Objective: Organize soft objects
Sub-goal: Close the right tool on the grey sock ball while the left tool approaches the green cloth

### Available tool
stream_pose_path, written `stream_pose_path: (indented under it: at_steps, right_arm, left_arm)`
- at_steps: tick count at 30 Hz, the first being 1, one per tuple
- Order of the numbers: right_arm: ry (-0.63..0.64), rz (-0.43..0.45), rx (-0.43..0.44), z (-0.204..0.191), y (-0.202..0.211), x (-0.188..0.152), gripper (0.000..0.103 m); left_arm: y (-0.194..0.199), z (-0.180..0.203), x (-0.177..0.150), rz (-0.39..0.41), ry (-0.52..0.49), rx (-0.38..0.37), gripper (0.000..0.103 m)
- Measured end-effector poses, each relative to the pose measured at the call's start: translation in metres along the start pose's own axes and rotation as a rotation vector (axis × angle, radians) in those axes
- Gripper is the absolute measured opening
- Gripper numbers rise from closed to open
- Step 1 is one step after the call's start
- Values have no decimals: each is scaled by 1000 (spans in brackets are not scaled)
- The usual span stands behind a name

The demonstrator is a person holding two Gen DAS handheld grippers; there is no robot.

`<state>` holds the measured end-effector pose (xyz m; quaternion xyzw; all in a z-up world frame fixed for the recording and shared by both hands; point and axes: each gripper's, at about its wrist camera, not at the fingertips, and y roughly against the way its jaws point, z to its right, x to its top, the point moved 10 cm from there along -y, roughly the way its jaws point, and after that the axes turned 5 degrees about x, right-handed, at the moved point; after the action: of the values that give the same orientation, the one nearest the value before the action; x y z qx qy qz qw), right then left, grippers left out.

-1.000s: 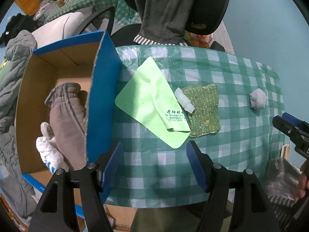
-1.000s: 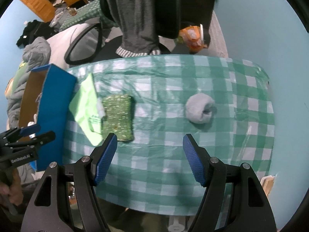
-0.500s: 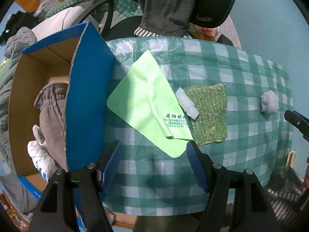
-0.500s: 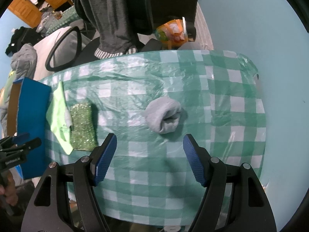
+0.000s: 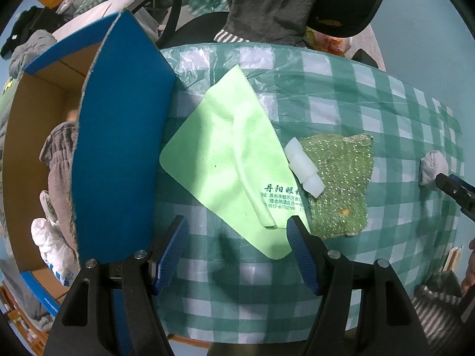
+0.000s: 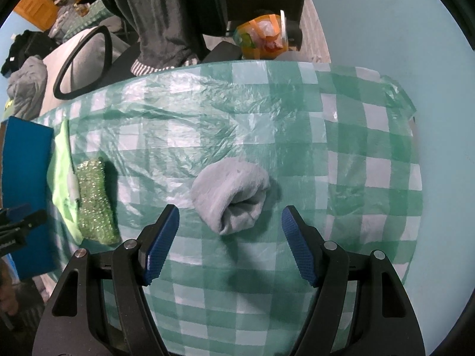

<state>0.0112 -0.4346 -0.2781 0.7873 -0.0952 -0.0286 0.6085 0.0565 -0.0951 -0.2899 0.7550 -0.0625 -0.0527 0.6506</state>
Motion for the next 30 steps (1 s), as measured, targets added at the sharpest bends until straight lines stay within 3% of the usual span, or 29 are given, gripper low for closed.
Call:
stream_pose_path:
  at_steps: [8,20,25,30]
  right_arm:
    - [12,-30,-30,5,-20,2,72]
    - [56,-32,-63,-1,-31,5,69]
    - [61,-20,-74,0,-28,9,44]
    - [52,-13,-53,-5,-22,7,37]
  left_arm:
    - [-15,-5,3,-28,34,-1,77]
    - [-25,-5,8,-58,50,-12,79]
    - [-29,-5,11,-66,44,-9,79]
    - [-32,-4,12,-69,38,-8,79]
